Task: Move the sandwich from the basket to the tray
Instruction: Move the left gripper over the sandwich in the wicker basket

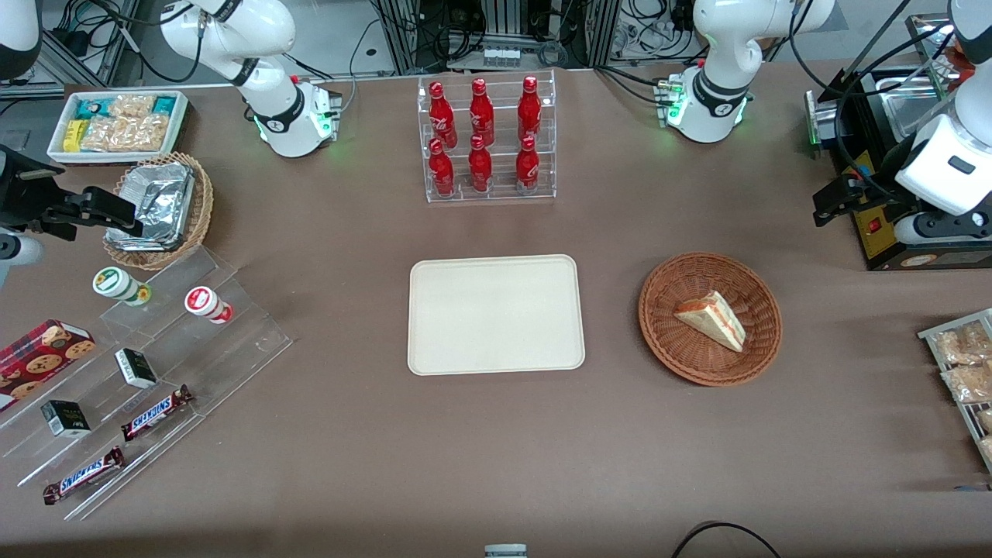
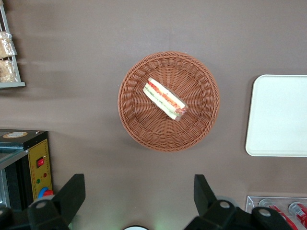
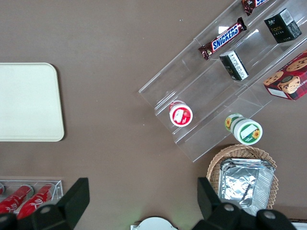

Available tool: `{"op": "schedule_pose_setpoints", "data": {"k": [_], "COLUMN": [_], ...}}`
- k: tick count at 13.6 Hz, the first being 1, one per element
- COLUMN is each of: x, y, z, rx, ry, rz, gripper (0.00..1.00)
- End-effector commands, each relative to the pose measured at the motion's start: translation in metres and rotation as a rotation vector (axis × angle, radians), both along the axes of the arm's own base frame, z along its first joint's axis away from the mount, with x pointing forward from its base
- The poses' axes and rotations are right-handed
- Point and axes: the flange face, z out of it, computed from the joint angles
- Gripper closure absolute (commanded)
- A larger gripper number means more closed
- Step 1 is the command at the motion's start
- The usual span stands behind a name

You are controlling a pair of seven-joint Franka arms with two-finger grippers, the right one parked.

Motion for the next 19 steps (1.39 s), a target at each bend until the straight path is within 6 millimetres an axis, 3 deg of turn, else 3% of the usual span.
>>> {"op": "schedule_pose_setpoints", "data": {"k": [1, 3, 5, 11, 14, 17, 19], "x": [0.0, 0.001, 0.004, 0.003, 0.0, -0.006, -0.006], "y": [-0.004, -0.001, -0.001, -0.012, -0.018, -0.038, -0.053], "z": [0.001, -0.002, -0.02, -0.127, -0.181, -0.229, -0.257], "rx": [0.003, 0.006, 0.015, 0.026, 0.015, -0.016, -0.016], "ry": [0.014, 0.021, 0.034, -0.008, -0.059, -0.122, -0.103], "rz": [-0.027, -0.031, -0.029, 0.142, 0.379, 0.671, 0.755], "gripper": [0.0, 0.0, 0.0, 0.0, 0.0, 0.0, 0.0]}}
